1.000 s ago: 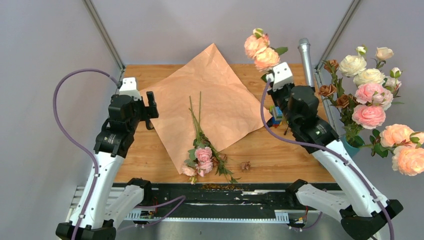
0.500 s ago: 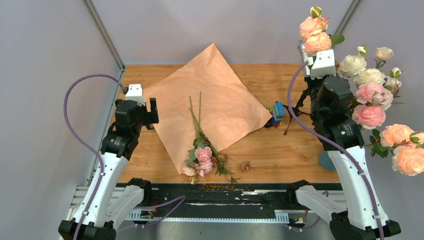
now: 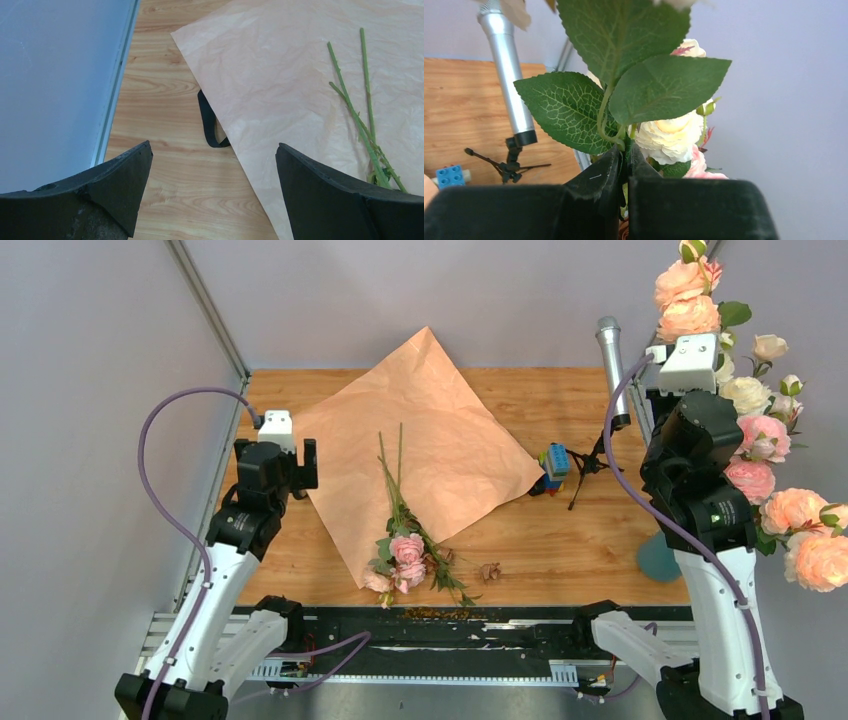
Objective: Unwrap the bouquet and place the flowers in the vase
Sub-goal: Insert the fake flower into the vase.
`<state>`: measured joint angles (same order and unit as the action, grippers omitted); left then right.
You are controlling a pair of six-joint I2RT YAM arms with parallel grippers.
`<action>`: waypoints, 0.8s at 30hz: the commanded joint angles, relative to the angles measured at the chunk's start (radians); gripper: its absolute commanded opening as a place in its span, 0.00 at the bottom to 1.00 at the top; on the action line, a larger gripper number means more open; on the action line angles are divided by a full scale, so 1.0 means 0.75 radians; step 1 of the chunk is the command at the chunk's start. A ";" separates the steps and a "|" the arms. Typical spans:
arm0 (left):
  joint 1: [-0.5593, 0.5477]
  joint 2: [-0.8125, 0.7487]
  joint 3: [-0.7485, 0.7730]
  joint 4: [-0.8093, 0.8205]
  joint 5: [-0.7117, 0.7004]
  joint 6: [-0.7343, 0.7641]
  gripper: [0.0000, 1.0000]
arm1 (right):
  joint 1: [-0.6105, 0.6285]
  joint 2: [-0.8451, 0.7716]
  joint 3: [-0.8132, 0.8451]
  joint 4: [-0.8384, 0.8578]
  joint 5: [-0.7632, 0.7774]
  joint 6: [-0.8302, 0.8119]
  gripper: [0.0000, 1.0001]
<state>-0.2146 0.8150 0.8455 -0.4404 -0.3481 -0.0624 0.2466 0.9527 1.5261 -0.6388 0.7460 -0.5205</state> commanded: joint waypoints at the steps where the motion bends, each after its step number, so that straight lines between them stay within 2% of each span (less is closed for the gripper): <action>1: -0.022 0.000 -0.006 0.062 -0.041 0.038 1.00 | -0.017 -0.002 0.062 -0.010 0.149 -0.044 0.00; 12: -0.028 -0.007 -0.015 0.064 -0.041 0.042 1.00 | -0.021 -0.020 0.024 -0.008 0.189 -0.047 0.00; 24: -0.031 -0.021 -0.023 0.064 -0.042 0.045 1.00 | -0.110 -0.108 -0.224 0.127 0.126 0.048 0.00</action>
<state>-0.2344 0.8154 0.8288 -0.4290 -0.3687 -0.0422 0.1894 0.9070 1.3941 -0.6300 0.8505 -0.5194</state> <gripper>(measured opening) 0.998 0.044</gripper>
